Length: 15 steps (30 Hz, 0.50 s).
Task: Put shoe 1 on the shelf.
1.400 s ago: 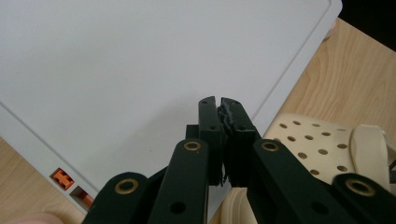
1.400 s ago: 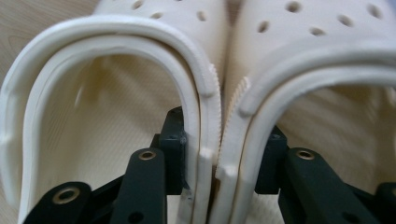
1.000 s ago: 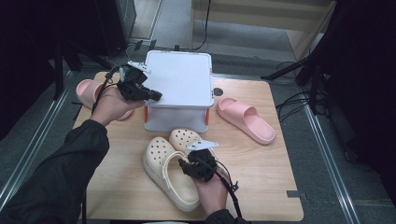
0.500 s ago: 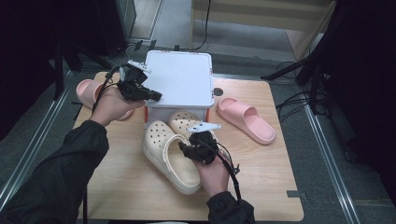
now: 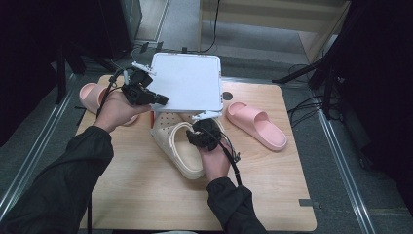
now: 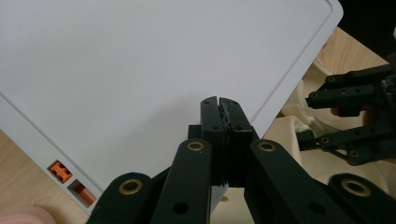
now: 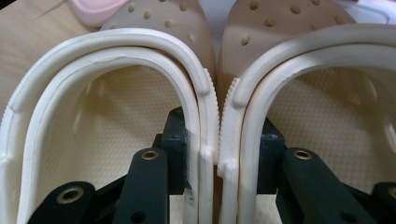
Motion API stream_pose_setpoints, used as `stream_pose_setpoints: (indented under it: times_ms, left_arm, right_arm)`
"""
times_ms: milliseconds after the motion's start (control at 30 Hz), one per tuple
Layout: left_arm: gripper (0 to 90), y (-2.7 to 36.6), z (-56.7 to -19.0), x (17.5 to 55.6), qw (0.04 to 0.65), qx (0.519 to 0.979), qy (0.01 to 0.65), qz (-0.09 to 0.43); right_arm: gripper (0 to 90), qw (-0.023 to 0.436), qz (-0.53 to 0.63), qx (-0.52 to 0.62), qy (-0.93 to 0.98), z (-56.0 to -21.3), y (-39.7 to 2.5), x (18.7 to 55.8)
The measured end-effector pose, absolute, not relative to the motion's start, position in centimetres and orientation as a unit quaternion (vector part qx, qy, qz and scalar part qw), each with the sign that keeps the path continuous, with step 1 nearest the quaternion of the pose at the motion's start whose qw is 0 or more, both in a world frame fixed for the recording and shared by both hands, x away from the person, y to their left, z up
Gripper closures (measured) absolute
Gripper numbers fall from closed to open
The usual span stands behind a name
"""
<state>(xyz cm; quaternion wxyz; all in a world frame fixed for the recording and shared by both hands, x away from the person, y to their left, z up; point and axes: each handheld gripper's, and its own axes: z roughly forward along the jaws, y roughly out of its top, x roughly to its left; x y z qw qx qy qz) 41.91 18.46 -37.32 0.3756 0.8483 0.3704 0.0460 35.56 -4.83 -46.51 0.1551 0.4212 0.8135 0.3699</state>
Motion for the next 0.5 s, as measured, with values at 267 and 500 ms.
stream_pose_setpoints:
  times_ms: [267,500]
  left_arm:
    - [89.0,18.4,-37.2,42.0,0.371,0.850,0.371,0.042]
    - [89.0,18.3,-37.2,41.7,0.369,0.850,0.373,0.048]
  right_arm:
    - [65.7,0.161,0.382,0.435,0.800,-46.4,-4.1,36.8]
    - [65.6,0.168,0.399,0.452,0.780,-46.5,-4.0,37.5]
